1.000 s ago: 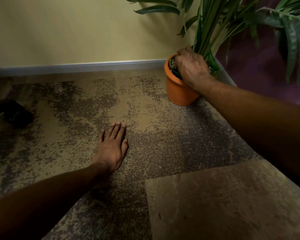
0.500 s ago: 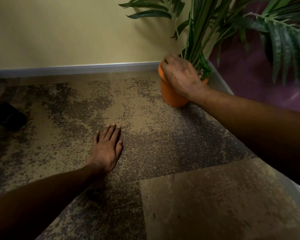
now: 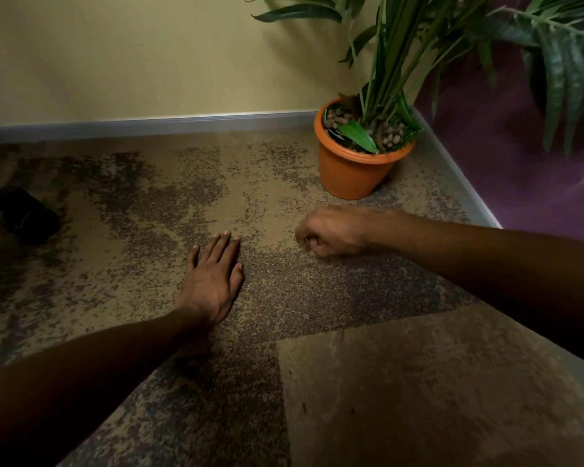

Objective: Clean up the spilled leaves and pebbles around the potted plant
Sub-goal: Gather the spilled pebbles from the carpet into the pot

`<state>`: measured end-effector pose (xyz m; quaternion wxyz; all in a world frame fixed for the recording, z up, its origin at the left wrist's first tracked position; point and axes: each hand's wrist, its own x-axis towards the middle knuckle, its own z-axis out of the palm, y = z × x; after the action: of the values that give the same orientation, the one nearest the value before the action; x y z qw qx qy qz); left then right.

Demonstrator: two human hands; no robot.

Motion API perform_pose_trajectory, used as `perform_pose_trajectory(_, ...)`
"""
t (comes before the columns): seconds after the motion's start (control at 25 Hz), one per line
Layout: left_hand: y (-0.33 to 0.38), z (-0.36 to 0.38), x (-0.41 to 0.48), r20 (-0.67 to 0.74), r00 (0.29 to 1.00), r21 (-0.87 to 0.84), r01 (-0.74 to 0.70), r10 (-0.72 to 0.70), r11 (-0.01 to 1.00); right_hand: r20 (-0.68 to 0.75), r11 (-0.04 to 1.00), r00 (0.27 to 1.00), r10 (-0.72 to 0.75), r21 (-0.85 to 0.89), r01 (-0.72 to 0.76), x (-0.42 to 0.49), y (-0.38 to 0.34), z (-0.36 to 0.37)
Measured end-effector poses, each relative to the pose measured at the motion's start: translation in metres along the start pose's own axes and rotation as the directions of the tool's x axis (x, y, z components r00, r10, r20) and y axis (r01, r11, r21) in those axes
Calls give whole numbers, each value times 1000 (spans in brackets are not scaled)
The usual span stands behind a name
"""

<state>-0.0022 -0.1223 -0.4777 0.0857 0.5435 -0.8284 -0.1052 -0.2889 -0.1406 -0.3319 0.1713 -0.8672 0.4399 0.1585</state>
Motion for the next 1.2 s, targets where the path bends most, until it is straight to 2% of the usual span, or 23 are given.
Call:
perform_pose_trajectory(0.2,0,0,-1,-12,1000,-4,6,-6,1000,191,974,979,-72,224,28,-6,-14,42)
perform_pose_trajectory(0.28,1,0,-1,-7,1000,-1,10,-10,1000,185,971,974,-134,219,92,-8,-26,60)
perform_pose_trajectory(0.4,1,-2,-1,-5,1000,3,8,-8,1000,87,947,978,-191,278,161,-11,-45,78)
perform_pose_trajectory(0.52,2,-3,-1,1,1000,-5,13,-13,1000,49,952,975,-217,232,200,-14,-53,81)
perform_pose_trajectory(0.8,2,-4,-1,20,1000,11,-1,0,1000,277,972,943,-187,189,137,-33,-52,77)
perform_pose_trajectory(1.0,2,-3,-1,15,1000,24,-11,10,1000,234,974,945,-226,68,216,-45,-52,94)
perform_pose_trajectory(1.08,1,-3,0,18,1000,23,-12,12,1000,208,970,948,-241,74,230,-45,-51,94)
perform_pose_trajectory(1.2,0,-2,0,18,1000,22,-15,15,1000,143,982,980,-138,146,117,-45,-43,87)
